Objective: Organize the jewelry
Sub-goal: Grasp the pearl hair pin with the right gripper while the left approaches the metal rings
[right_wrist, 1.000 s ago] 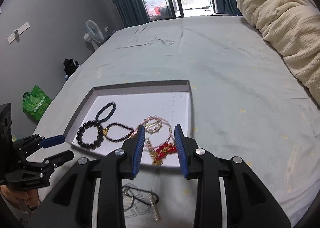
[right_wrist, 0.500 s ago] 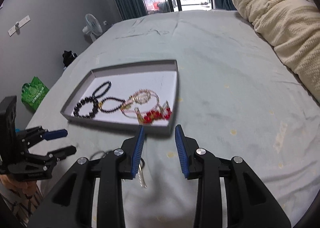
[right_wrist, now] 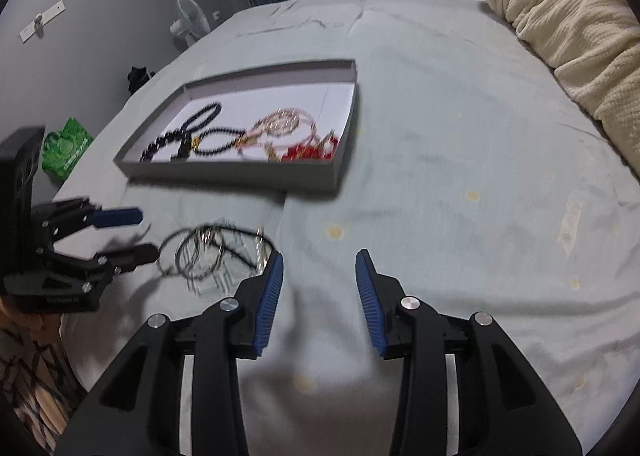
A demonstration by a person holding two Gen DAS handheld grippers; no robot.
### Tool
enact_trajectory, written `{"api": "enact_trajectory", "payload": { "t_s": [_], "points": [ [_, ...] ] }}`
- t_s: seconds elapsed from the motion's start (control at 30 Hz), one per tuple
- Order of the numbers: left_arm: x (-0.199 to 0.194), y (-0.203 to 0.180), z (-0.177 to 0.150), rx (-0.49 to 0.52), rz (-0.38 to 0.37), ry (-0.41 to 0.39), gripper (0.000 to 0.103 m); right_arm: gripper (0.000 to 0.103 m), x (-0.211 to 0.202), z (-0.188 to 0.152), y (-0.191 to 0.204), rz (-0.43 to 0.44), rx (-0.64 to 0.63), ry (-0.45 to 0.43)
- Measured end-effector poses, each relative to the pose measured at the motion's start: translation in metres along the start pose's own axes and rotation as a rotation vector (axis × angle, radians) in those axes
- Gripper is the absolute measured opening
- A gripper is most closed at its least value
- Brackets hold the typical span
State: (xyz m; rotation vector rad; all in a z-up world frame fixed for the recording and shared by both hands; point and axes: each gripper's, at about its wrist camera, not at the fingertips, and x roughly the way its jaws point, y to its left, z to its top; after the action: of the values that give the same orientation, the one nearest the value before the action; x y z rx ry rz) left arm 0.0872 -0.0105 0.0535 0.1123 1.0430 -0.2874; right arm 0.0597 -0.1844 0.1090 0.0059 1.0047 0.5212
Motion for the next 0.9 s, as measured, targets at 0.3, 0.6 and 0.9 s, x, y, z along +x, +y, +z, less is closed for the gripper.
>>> {"api": "enact_trajectory", "payload": {
  "t_s": [0.3,0.6,0.9],
  "points": [
    [0.004,-0.007,0.004,0.013,-0.012,-0.009,0.061,0.038,0.012,-0.008,0.023,0.043,-0.065,0.029],
    [0.004,-0.007,0.006,0.018,-0.019,-0.007,0.061,0.025,0.043,-0.015,0.037,0.027,-0.133,0.084],
    [0.002,-0.019,0.013,0.038,-0.066,-0.049,0.073,0.008,0.034,-0.012,0.038,0.023,-0.169,0.113]
  ]
}}
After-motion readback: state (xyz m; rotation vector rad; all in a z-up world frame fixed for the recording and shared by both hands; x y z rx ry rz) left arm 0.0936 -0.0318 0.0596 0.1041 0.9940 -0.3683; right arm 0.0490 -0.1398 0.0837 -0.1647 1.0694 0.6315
